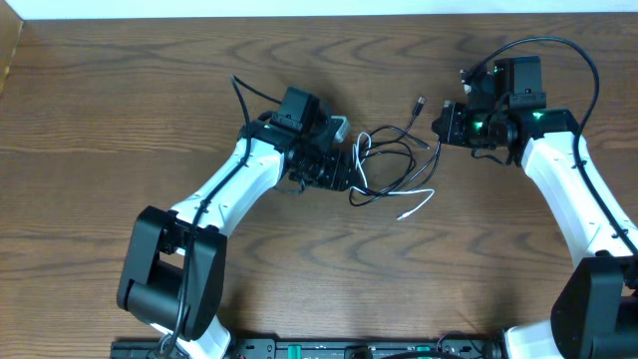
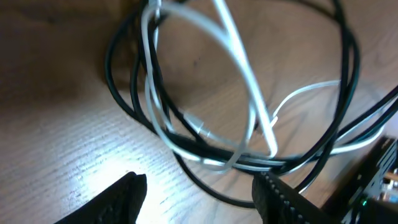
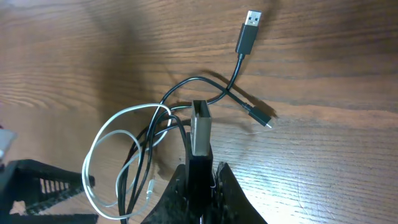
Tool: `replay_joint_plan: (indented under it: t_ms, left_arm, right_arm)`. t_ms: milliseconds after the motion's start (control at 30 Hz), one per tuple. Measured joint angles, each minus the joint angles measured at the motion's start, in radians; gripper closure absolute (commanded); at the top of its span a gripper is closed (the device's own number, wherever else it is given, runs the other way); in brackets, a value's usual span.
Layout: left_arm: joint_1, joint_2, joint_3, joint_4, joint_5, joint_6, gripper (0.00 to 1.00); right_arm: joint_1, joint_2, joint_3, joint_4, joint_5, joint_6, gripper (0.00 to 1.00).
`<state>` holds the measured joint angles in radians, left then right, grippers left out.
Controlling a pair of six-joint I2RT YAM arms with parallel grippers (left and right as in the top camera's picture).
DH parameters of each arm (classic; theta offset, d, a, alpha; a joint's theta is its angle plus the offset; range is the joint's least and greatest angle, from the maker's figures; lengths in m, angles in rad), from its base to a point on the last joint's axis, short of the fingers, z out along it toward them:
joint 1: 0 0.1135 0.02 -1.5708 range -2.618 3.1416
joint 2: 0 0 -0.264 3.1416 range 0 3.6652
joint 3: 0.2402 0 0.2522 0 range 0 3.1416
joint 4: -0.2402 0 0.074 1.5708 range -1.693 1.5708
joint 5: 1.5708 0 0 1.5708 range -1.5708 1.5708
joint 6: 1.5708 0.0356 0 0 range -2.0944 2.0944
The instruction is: Untangle cables
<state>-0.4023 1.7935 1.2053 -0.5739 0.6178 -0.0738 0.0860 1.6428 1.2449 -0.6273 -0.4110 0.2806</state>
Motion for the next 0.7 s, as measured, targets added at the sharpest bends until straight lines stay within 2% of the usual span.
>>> replay_joint_plan:
  t_ms: [133, 200, 400, 467, 500, 533, 700]
  left_arm:
    - [0.0, 0.0, -0.022, 0.037, 0.005, 0.039, 0.44]
    - [0.0, 0.0, -0.023, 0.116, 0.006, 0.049, 0.46]
    - [-0.027, 0.02, -0.023, 0.212, -0.06, 0.031, 0.48]
    - [-0.043, 0.052, -0.023, 0.212, -0.074, 0.025, 0.56]
    - [-0.05, 0.066, -0.023, 0.213, -0.076, 0.024, 0.81]
    - [-0.058, 0.081, -0.023, 0.216, -0.079, 0.019, 0.92]
    - [-0.058, 0.084, -0.022, 0.293, -0.086, -0.016, 0.93]
  right_arm:
    - [0.0, 0.0, 0.0, -0.001, 0.0, 0.0, 0.98]
    - [0.0, 0.0, 0.0, -0.001, 0.0, 0.0, 0.98]
    - [0.0, 0.0, 0.0, -0.004, 0.0, 0.0, 0.98]
    - [0.0, 0.0, 0.0, -0.005, 0.0, 0.0, 0.98]
    - [0.0, 0.0, 0.0, -0.005, 0.0, 0.0, 0.98]
    - [0.0, 0.0, 0.0, -0.004, 0.0, 0.0, 0.98]
    - [0.0, 0.0, 0.0, -0.005, 0.003, 0.0, 0.98]
